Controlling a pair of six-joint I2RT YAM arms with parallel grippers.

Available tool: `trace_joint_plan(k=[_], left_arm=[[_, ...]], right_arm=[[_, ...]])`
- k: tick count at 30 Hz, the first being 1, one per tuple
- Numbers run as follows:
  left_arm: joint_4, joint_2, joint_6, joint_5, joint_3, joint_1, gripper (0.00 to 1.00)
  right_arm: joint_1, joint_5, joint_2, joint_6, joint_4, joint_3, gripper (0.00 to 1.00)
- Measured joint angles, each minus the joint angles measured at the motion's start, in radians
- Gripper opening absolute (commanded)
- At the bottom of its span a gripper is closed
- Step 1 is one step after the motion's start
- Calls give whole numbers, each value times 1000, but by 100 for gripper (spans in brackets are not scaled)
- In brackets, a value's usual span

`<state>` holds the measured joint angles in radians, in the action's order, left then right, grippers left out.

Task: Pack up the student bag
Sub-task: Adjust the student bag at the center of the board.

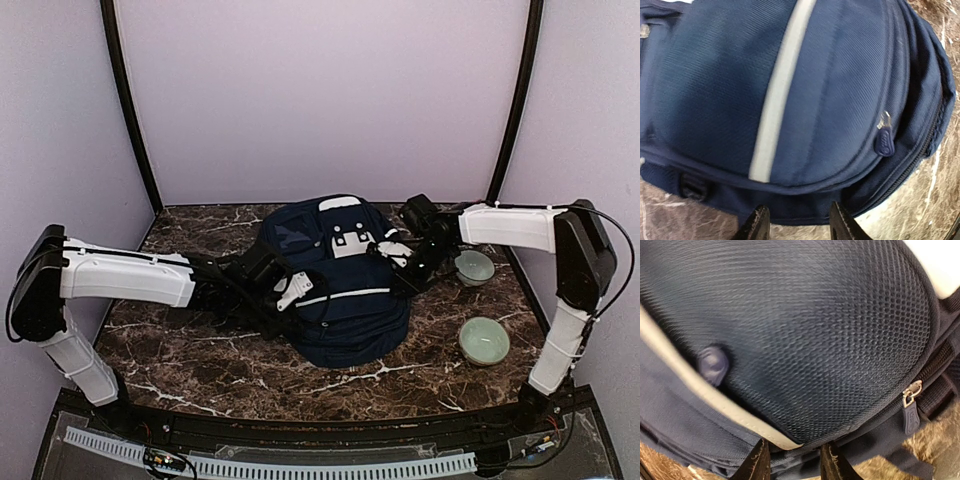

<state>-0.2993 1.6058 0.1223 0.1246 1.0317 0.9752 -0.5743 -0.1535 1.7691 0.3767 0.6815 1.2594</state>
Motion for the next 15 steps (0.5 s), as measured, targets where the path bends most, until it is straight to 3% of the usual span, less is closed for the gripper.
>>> trace_joint_plan(k=[5, 15], left_arm=[[67, 54, -33, -50, -8, 18, 41], [244, 175, -98, -144, 17, 64, 34]], right_arm=[[55, 2, 154, -24, 24, 141, 33], [126, 45, 219, -47, -16, 266, 37]])
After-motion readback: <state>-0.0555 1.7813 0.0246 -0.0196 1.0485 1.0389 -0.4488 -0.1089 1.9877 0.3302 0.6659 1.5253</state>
